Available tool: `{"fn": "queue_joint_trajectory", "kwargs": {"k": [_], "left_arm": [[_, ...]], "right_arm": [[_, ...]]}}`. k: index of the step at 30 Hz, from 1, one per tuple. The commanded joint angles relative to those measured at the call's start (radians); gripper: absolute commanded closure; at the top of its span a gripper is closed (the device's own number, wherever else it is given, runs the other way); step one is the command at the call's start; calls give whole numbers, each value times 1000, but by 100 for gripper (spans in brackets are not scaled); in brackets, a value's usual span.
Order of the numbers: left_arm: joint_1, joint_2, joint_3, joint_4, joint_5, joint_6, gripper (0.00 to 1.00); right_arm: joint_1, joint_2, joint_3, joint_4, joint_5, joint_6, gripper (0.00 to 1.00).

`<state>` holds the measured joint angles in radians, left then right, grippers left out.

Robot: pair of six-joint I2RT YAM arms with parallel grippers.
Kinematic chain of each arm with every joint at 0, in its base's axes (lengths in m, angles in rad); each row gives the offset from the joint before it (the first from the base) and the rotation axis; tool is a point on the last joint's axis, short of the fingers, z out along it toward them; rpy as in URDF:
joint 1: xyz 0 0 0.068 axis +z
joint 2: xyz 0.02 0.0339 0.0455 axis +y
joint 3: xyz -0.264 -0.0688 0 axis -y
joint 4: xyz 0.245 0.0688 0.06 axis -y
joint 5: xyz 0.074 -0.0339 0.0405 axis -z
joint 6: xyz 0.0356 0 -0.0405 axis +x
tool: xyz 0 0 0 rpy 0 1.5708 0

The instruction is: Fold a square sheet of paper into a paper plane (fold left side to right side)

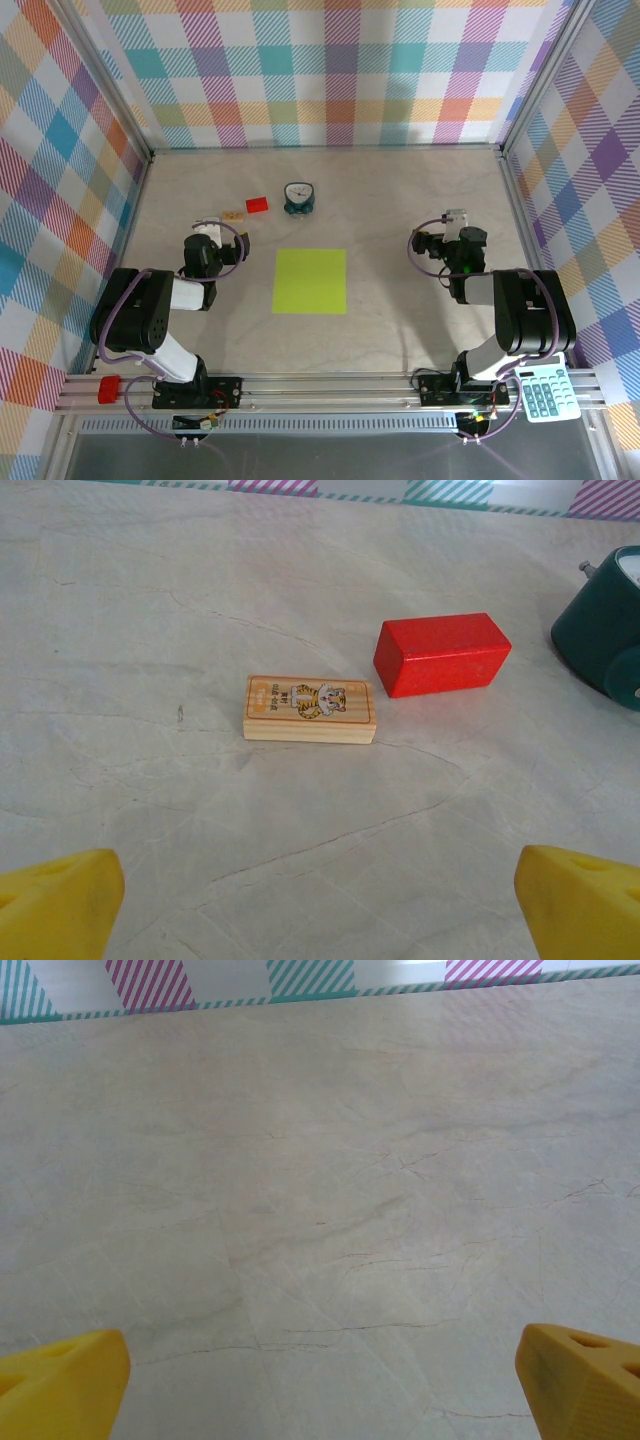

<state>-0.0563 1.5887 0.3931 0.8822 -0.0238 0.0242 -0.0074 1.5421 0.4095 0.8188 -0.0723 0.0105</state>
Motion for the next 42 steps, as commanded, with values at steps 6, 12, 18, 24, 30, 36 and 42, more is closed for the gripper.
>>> {"fn": "queue_joint_trajectory", "kwargs": {"k": [6,12,18,24,30,36,42], "left_arm": [[8,-58,-23,22,-54,-7,0],[8,-320,10,-251,-67,-43,0],[10,-496,171,-710,24,-279,0],[-18,-565,207,-895,272,-430,0],[-229,-584,204,-1020,258,-488,0],[-455,-437,215,-972,219,-571,0],[-564,-194,281,-859,219,-609,0]], "right_arm": [[-6,-89,16,-80,45,25,1],[-6,-328,22,-348,46,110,1],[-6,-552,46,-621,-57,308,1],[-5,-667,59,-812,-222,485,1],[-5,-627,104,-952,-324,524,1],[65,-528,129,-934,-357,555,1],[162,-429,175,-936,-308,555,1]]}}
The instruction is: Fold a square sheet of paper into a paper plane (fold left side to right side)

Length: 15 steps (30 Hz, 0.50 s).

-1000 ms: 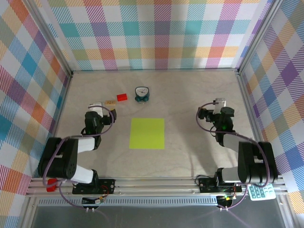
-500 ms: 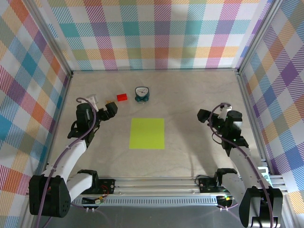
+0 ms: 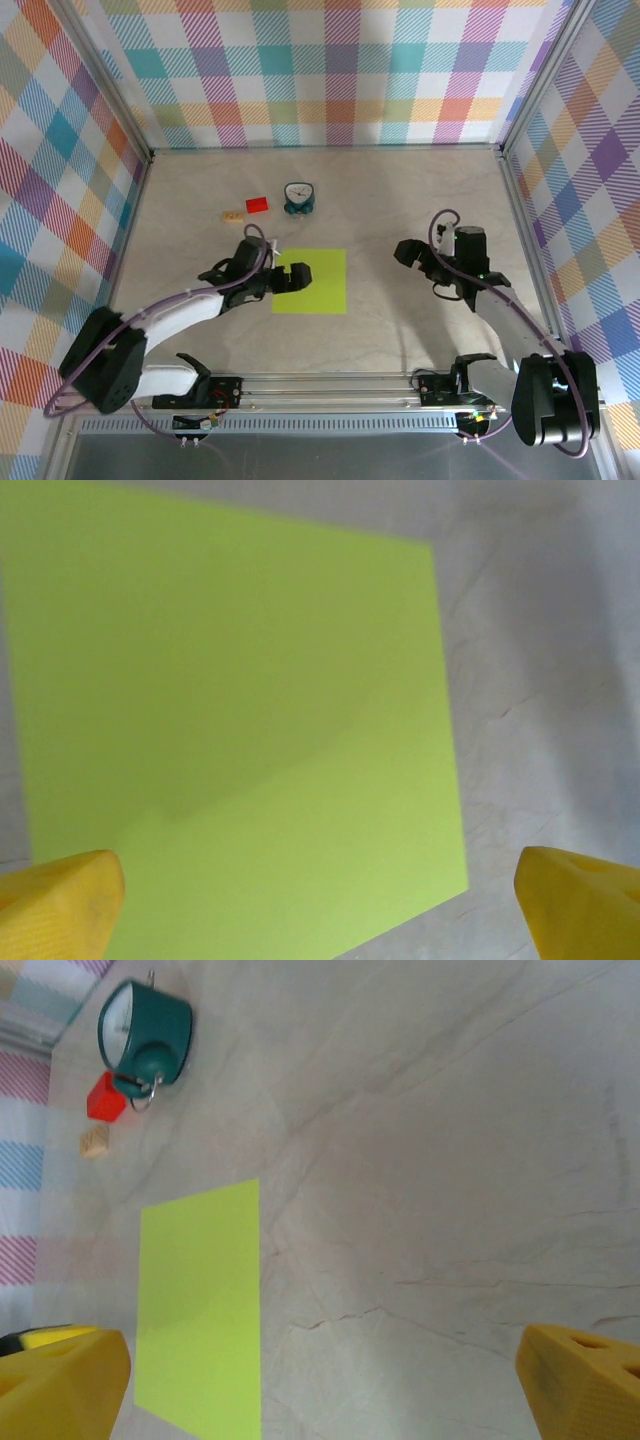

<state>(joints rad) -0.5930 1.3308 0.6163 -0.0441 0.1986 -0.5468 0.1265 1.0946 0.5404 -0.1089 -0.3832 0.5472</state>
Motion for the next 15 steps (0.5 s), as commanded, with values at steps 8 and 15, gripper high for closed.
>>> {"fn": "queue_joint_trajectory", "kwargs": {"k": [8,15], "left_arm": [[-69,303,208,90,-16,-52,0],[-98,445,263,97,8,-116,0]], "right_arm": [[77,74,70,-4,43,11,1],[79,74,98,-56,81,-10,1]]}}
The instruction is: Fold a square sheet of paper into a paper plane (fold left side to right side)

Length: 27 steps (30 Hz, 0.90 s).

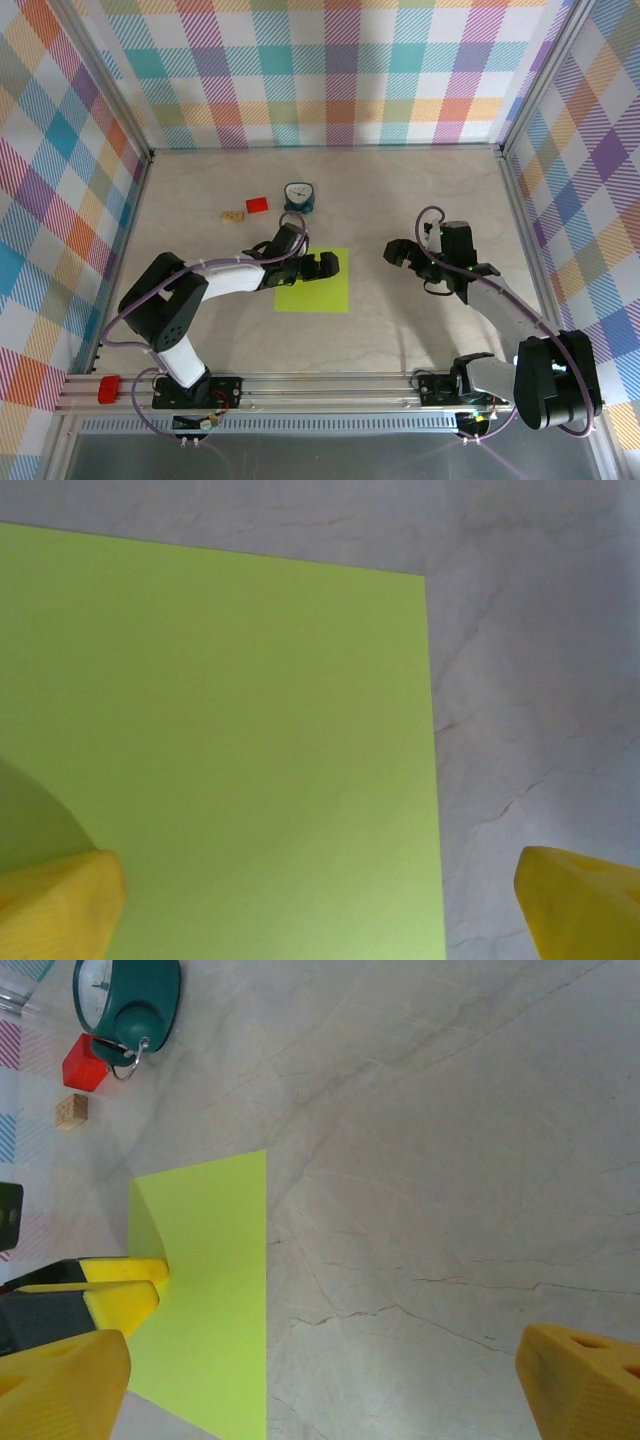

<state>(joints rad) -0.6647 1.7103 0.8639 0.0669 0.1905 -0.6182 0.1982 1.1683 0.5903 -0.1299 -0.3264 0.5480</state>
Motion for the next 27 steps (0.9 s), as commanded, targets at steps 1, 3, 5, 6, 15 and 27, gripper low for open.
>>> {"fn": "queue_joint_trajectory", "kwargs": {"k": [1,3,5,6,15,27], "left_arm": [[-33,85,31,-21,20,-50,0],[-52,123,70,-32,25,-58,0],[-73,162,117,-44,32,-62,0],[-86,180,142,-50,32,-68,0],[-129,171,224,-14,67,-90,0],[-55,-60,33,-53,-3,-35,18]], "right_arm": [[7,1,56,-53,35,-14,1],[7,2,73,-88,61,-20,1],[7,5,89,-117,84,-32,1],[7,8,99,-134,96,-40,1],[7,101,213,-232,133,-147,0],[125,352,363,-219,162,-199,10]]}}
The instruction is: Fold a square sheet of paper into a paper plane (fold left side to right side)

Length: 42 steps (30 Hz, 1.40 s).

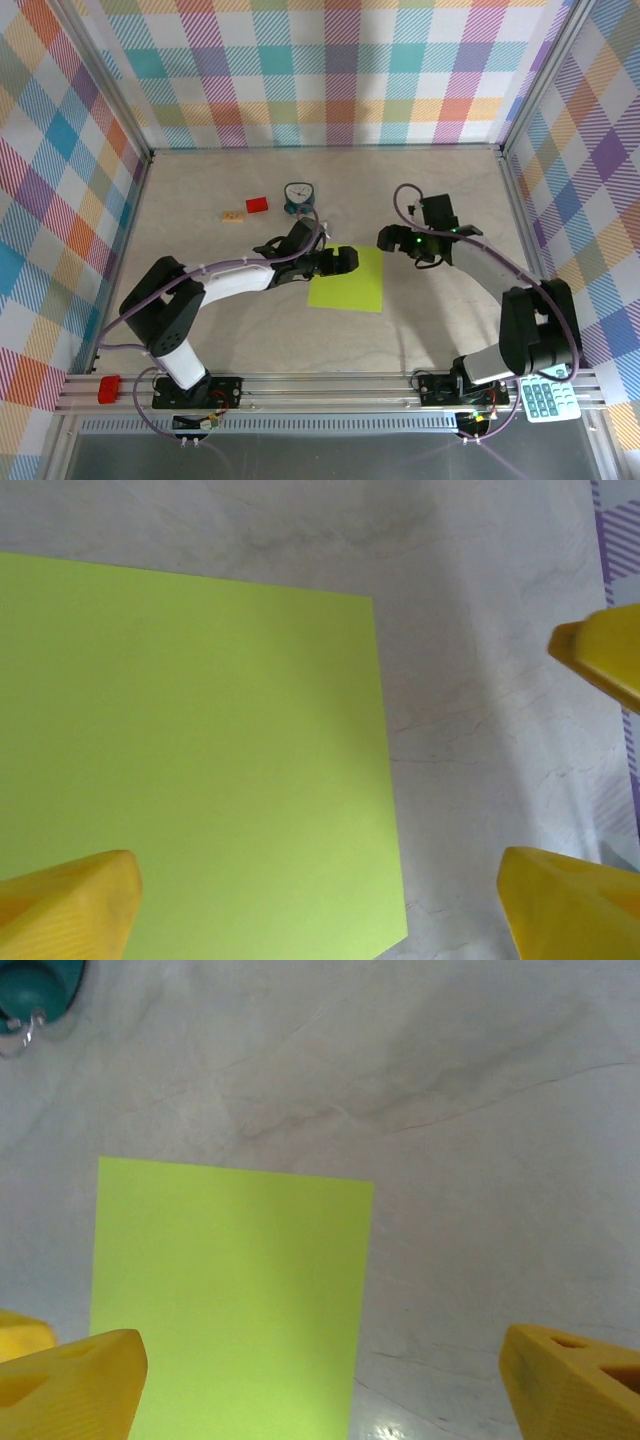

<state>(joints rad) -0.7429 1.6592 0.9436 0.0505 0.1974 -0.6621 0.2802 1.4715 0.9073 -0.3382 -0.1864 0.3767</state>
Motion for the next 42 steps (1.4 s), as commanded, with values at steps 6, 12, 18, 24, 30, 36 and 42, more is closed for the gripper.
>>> {"fn": "queue_joint_trajectory", "kwargs": {"k": [6,12,18,24,30,36,42], "left_arm": [[31,20,-78,-7,49,-11,35],[31,66,-57,-31,54,-17,41],[31,110,-57,-37,73,-35,44],[32,133,-72,-33,74,-48,46],[31,143,-86,-18,75,-57,48],[31,144,-89,1,80,-63,48],[32,126,-89,18,82,-63,48]], "right_arm": [[133,184,128,-14,82,-30,12],[177,277,191,-39,129,-47,11],[194,337,219,-67,184,-44,10],[214,377,213,-84,190,-39,11],[255,382,205,-116,173,-23,13],[289,331,203,-149,150,-15,16],[290,307,205,-173,131,-26,31]]}}
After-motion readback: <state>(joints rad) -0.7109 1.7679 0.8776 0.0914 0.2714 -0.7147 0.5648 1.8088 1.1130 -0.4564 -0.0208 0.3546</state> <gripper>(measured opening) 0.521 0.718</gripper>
